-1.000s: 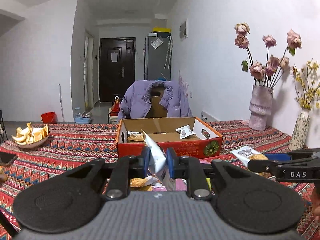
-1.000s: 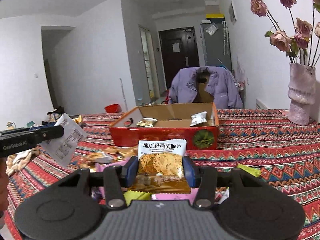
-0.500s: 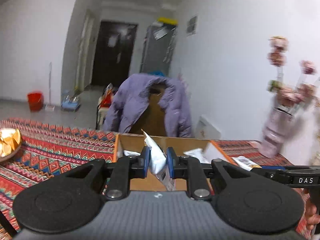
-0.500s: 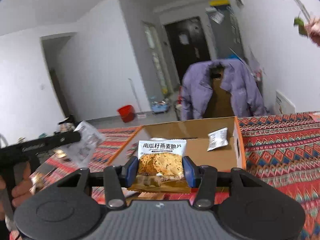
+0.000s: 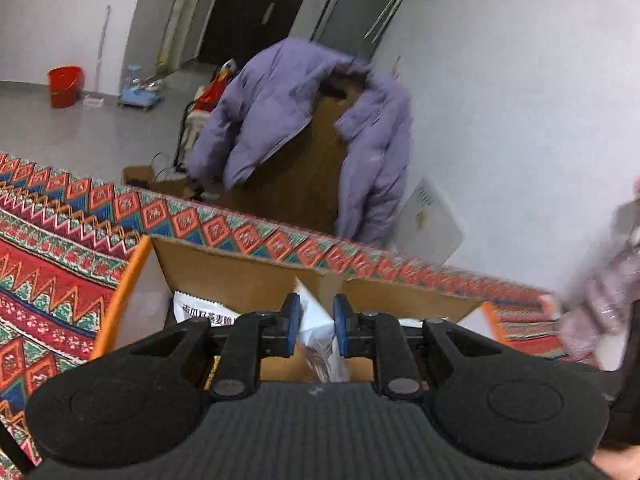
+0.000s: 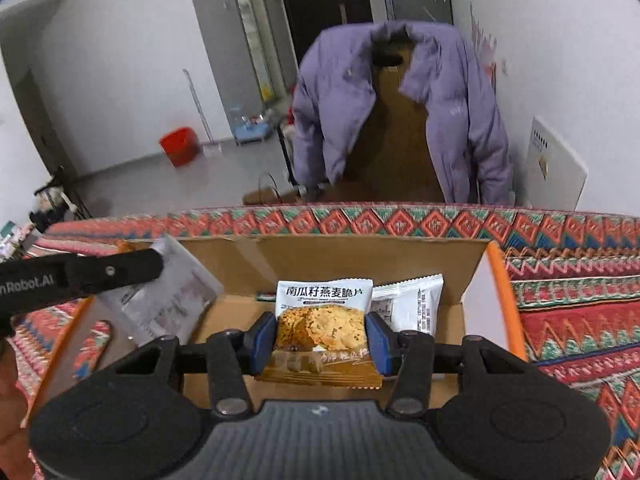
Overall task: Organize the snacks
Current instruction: 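Carry both packets into the cardboard box and open both tools, then withdraw both tools from the box back toward the snack pile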
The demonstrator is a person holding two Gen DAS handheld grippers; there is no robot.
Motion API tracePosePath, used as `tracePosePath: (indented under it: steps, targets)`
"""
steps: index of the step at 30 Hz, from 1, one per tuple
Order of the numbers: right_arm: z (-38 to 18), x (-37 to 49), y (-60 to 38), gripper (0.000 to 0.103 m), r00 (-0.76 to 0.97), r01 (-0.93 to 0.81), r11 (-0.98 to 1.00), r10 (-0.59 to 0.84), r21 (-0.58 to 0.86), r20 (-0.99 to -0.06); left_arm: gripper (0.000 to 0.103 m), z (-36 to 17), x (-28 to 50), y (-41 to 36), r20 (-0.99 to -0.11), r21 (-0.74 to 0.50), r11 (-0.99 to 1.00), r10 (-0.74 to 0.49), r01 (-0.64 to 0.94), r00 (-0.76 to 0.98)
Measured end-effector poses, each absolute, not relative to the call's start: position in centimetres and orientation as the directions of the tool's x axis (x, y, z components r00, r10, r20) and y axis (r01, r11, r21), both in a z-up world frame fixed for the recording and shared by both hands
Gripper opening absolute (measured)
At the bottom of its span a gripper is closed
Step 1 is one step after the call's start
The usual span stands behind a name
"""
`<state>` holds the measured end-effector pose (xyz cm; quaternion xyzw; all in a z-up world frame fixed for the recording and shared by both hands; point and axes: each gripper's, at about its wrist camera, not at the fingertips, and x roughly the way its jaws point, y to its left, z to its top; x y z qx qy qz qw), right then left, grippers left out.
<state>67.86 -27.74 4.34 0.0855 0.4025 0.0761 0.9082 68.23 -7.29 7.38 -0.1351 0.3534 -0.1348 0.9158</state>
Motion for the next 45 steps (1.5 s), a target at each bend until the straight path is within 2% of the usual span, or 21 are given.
tracePosePath:
  steps: [3,5,8,11,12,13,14,17,18,20,22,27,31,35,40,42,45]
  targets:
    - [3.4,68.8,-27.5,0.053,0.655,-0.071,0.976,0.203,0.208,-0.728,0.02,5.9,69.3,-8.4,-0.642,-0.32,0.936,-0.328,0.146,0.693]
    - [3.1,69.3,-27.4,0.062,0.648,-0.075,0.975,0.205,0.207,-0.733,0.028,5.5,69.8,-8.8,-0.668,-0.3,0.943,-0.315,0.143,0.675]
    - [3.4,69.4,-27.6,0.069,0.657,-0.077,0.976,0.203,0.204,-0.726,0.044,6.1,69.1,-8.1,-0.665,-0.292,0.947,-0.303,0.136,0.682]
    - [4.6,68.2,-28.4,0.07,0.669,-0.082,0.976,0.203,0.2,-0.715,0.048,7.9,68.1,-7.3,-0.651,-0.262,0.95,-0.306,0.172,0.695]
    - [5.1,67.6,-28.7,0.07,0.674,-0.086,0.978,0.198,0.191,-0.712,0.053,8.7,67.3,-6.9,-0.644,-0.236,0.953,-0.301,0.192,0.704]
    - [5.6,67.1,-29.0,0.071,0.677,-0.09,0.98,0.191,0.177,-0.711,0.068,9.5,66.9,-6.8,-0.639,-0.21,0.956,-0.291,0.203,0.712]
    - [6.3,66.4,-29.3,0.072,0.68,-0.097,0.982,0.182,0.16,-0.71,0.074,10.3,66.0,-6.5,-0.63,-0.186,0.96,-0.28,0.209,0.724]
    - [8.4,63.8,-29.9,0.077,0.698,-0.11,0.988,0.155,0.109,-0.699,0.074,12.2,63.7,-5.8,-0.615,-0.116,0.963,-0.262,0.243,0.744]
    - [9.1,62.9,-30.1,0.078,0.705,-0.114,0.989,0.15,0.098,-0.694,0.076,12.8,62.6,-5.5,-0.613,-0.096,0.962,-0.259,0.255,0.746]
    - [10.7,60.5,-30.5,0.084,0.72,-0.121,0.989,0.145,0.082,-0.679,0.089,14.0,60.6,-5.0,-0.608,-0.076,0.963,-0.25,0.258,0.753]
    - [11.9,57.9,-30.9,0.089,0.728,-0.142,0.986,0.16,0.082,-0.666,0.09,15.3,58.2,-4.2,-0.595,-0.06,0.964,-0.244,0.26,0.766]
    - [14.5,51.4,-31.6,0.092,0.759,-0.168,0.983,0.177,0.075,-0.626,0.102,17.7,51.4,-3.1,-0.554,0.015,0.961,-0.223,0.277,0.802]
    - [15.4,45.9,-31.8,0.101,0.787,-0.197,0.978,0.2,0.07,-0.584,0.103,18.5,45.3,-2.7,-0.488,0.108,0.961,-0.171,0.254,0.856]
    - [15.6,39.5,-31.6,0.103,0.821,-0.23,0.971,0.227,0.06,-0.524,0.103,18.3,39.3,-1.8,-0.422,0.112,0.968,-0.157,0.223,0.893]
    - [14.4,30.6,-31.2,0.103,0.878,-0.25,0.968,0.236,0.021,-0.415,0.103,15.7,31.8,-0.7,-0.323,0.165,0.978,-0.065,0.124,0.944]
    - [13.4,27.5,-30.8,0.103,0.888,-0.244,0.97,0.223,0.001,-0.402,0.103,14.0,29.5,-0.4,-0.321,0.183,0.977,-0.044,0.107,0.946]
    - [11.1,23.1,-29.8,0.103,0.901,-0.222,0.974,0.188,-0.042,-0.392,0.103,11.9,26.2,0.4,-0.356,0.143,0.984,-0.048,0.105,0.933]
